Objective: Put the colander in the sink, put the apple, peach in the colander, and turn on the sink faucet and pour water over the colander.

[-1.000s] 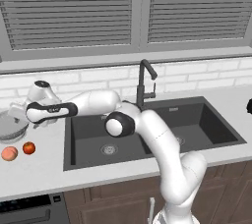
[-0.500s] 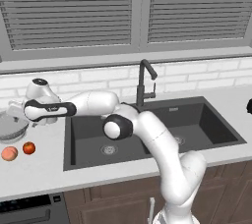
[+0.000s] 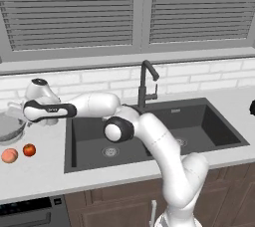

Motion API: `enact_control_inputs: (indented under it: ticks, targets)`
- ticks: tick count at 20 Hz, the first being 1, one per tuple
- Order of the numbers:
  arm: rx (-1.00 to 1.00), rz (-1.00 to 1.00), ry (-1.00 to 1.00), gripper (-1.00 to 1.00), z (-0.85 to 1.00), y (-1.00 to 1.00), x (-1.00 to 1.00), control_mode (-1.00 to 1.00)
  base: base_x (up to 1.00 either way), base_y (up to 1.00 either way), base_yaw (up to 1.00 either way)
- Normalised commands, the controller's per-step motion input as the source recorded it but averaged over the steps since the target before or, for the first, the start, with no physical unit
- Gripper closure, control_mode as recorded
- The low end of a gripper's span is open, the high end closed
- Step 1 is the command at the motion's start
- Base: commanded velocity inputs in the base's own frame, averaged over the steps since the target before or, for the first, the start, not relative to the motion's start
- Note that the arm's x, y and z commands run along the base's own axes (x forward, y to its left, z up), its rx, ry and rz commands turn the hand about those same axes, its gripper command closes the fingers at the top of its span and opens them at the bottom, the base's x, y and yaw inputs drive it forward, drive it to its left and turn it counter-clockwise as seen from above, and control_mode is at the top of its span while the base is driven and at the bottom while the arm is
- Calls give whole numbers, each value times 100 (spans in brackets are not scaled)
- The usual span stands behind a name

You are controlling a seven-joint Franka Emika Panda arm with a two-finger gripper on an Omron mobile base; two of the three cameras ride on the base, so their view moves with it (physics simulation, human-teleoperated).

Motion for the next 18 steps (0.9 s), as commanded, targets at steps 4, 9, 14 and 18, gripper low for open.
enact_control_inputs:
  ticks: [4, 9, 14, 18]
  targets:
    - [0, 0, -22, 100, 37, 0, -24, -100, 0, 0, 0]
    - [3, 0, -15, 100, 82, -10, -39, -100, 0, 0, 0]
    - [5, 0, -4, 100, 76, -48, -85, -100, 0, 0, 0]
    - [2, 0, -1, 100, 75, -48, -89, -100, 0, 0, 0]
